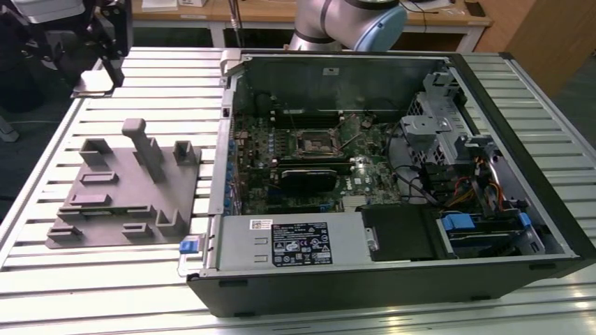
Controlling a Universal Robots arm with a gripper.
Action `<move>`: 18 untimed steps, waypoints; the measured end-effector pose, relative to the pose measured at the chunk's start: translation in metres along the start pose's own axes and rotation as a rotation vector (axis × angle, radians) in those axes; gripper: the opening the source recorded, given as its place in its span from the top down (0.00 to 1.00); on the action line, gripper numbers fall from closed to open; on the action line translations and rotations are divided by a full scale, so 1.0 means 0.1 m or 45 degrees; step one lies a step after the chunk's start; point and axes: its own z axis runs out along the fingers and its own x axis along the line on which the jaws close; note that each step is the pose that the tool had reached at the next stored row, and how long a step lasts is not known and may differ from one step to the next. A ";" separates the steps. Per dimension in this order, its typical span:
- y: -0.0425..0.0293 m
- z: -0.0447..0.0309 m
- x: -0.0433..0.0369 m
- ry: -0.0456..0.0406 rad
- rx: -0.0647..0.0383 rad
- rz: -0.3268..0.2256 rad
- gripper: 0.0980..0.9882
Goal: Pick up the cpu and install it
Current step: 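Pick up the cpu and move it towards the insertion slot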
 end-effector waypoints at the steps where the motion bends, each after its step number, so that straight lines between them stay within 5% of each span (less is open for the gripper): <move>1: -0.001 0.000 -0.011 0.000 0.000 0.000 0.50; 18: -0.006 -0.001 -0.180 0.001 0.000 0.000 0.50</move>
